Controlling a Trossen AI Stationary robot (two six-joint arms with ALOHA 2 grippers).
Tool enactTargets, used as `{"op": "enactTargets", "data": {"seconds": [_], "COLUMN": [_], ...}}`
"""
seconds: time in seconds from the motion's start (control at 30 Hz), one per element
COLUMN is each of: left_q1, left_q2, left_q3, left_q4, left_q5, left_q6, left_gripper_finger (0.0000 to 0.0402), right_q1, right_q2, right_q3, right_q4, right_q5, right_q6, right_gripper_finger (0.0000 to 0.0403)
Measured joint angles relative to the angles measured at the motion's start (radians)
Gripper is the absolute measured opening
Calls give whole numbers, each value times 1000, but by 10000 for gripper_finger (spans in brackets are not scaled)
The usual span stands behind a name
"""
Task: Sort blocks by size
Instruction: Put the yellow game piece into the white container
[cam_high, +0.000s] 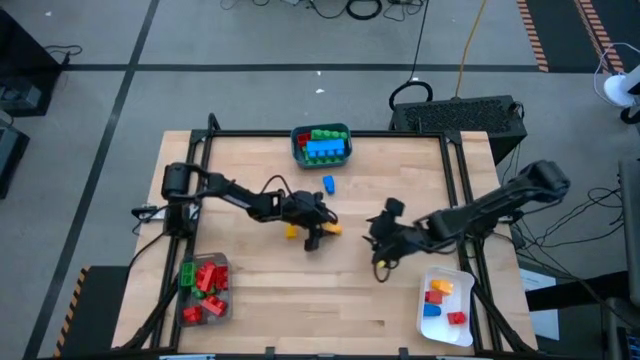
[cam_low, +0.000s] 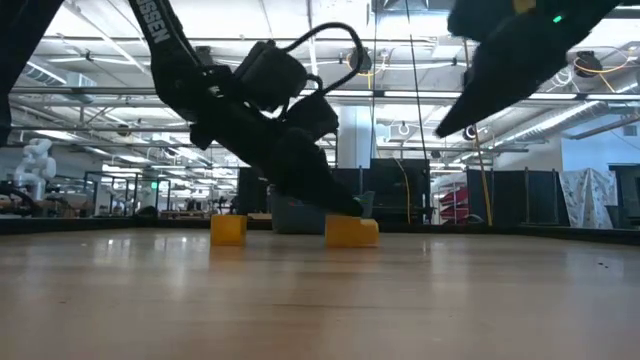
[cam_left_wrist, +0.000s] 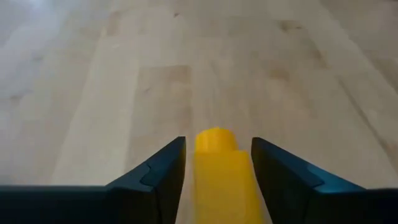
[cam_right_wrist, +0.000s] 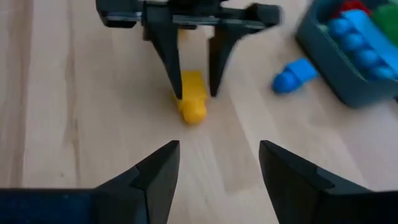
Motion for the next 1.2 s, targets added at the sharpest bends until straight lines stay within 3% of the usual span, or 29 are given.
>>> {"op": "enactTargets", "data": {"seconds": [0.27, 0.5, 0.67, 0.77, 1.0, 1.2], "left_q1": [-38, -43, -68, -78, -78, -81], "left_q2": [0, -113, -250, -297, -316, -316], "left_q3": [8, 8, 10, 10, 10, 9], "left_q4": [-8, -213, -351, -411, -436, -460], "left_q5": [-5, -6, -167, -250, -277, -312], "left_q6": [4, -55, -57, -55, -83, -119], "left_gripper_finger": [239, 305, 310, 311, 311, 311], "right_q1": [-109, -193, -250, -280, -319, -318], "right_q2": [162, 315, 390, 430, 510, 511], "right_q3": [0, 0, 0, 0, 0, 0], "right_q4": [222, 435, 560, 611, 672, 675], "right_q5": [-131, -264, -326, -391, -481, -482], "right_q6": [-141, -261, -314, -328, -344, -349], "right_gripper_finger": [242, 271, 279, 279, 275, 209]}}
